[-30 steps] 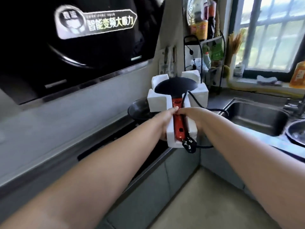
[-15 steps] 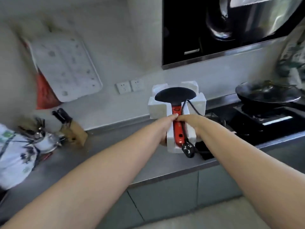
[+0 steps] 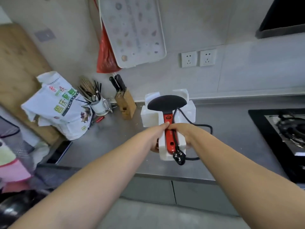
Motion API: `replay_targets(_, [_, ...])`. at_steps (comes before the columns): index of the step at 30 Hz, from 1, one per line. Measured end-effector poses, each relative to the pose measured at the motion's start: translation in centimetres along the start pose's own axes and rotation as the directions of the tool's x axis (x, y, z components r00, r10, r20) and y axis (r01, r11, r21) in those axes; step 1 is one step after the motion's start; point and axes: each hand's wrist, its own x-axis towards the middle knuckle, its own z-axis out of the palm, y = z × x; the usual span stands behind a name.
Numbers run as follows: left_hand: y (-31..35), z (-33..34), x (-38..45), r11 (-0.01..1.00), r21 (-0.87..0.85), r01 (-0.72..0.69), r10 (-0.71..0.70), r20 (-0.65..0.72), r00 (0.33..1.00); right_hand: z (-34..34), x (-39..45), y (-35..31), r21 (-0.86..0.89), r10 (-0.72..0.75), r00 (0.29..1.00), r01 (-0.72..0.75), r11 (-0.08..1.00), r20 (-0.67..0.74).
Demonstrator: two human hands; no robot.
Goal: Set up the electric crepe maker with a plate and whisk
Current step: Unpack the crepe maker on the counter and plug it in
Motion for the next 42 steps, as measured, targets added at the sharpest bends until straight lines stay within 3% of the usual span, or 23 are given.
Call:
replay_targets(6, [1.1, -6.2, 8.1, 0.998, -0.06, 0.0, -0.006, -0.102, 0.995, 5.2, 10.5, -2.2, 0.045, 0.057, 0.995, -0.06, 0.997, 0.08])
replay_targets(14, [1.3, -11.9, 14.9, 0.999, -0.029, -0.036, 0.03, -0.169, 0.985, 10.8, 17.3, -2.7, 0.16, 0.082, 0.991, -0.098, 0.982, 0.105])
replay_targets(22, [0.9, -14.2, 22.0, 1.0, -0.022, -0.007, 0.006, -0.06, 0.998, 13.0, 21.9, -2.9, 0.137, 0.069, 0.994, -0.057, 0.989, -0.083])
replay_targets(28, [-3.3, -15.9, 31.2, 0.996, 0.039, -0.084, 0.086, -0.049, 0.995, 14.9, 25.0, -1.9, -0.102, 0.106, 0.964, -0.134, 0.986, -0.243])
replay_targets(32, [-1.7, -16.4, 25.7, 0.985, 0.142, -0.099, 0.108, -0.052, 0.993, 15.9, 25.4, -0.5, -0.163, 0.087, 0.951, -0.14, 0.977, -0.296])
replay_targets(42, [-2.5, -18.1, 23.8, 0.915, 0.356, -0.19, 0.188, 0.041, 0.981, 16.5, 23.3, 1.8, -0.303, 0.036, 0.95, -0.135, 0.943, -0.311])
